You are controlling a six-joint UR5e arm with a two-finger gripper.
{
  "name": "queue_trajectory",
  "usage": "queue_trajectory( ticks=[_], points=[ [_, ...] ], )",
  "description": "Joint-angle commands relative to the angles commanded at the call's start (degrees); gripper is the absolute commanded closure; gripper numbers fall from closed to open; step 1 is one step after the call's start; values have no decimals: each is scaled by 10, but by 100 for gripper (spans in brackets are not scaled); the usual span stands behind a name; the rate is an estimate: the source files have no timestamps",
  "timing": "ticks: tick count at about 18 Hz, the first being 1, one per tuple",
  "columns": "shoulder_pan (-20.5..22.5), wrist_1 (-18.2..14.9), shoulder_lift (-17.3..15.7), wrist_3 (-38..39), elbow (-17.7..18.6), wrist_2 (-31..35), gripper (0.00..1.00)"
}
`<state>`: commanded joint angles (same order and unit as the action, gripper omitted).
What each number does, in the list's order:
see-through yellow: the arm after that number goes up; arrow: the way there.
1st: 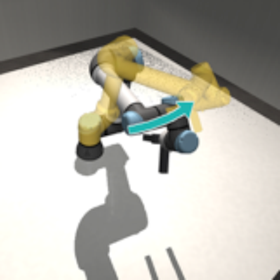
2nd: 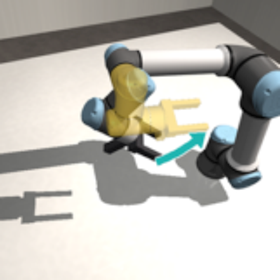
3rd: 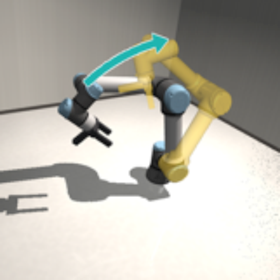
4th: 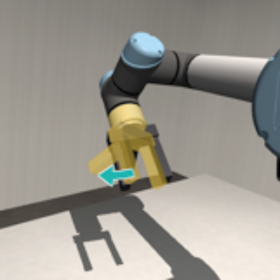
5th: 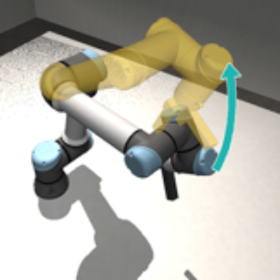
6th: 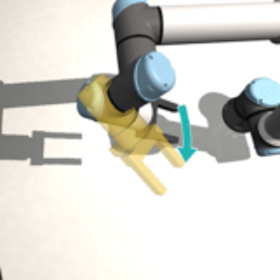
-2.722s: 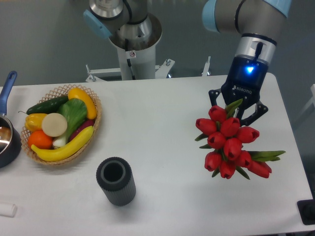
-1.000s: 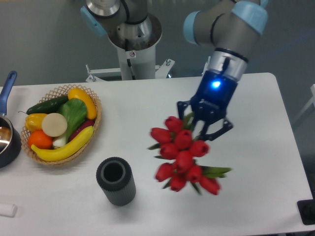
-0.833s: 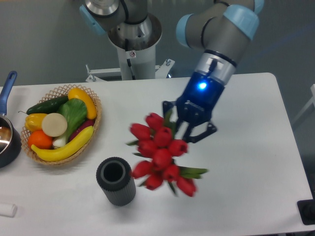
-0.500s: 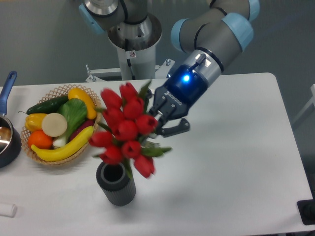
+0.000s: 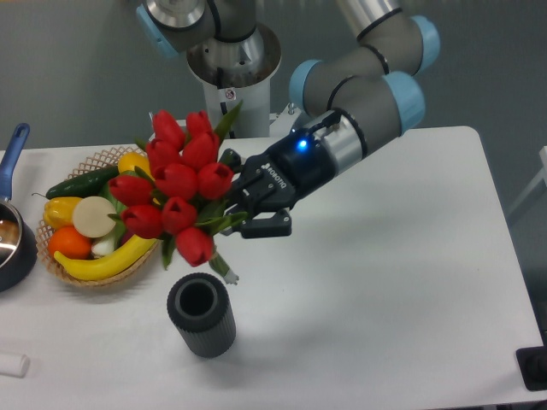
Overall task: Insert the flowers into the vase
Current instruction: 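Align the tulip stems above the vase opening and lower them in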
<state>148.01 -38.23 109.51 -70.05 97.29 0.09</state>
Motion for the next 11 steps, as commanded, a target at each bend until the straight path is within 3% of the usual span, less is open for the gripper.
queue_trajectory(
  ticks=[11],
  points=[
    [-13,-1,16,0,1,-32,78]
  ],
)
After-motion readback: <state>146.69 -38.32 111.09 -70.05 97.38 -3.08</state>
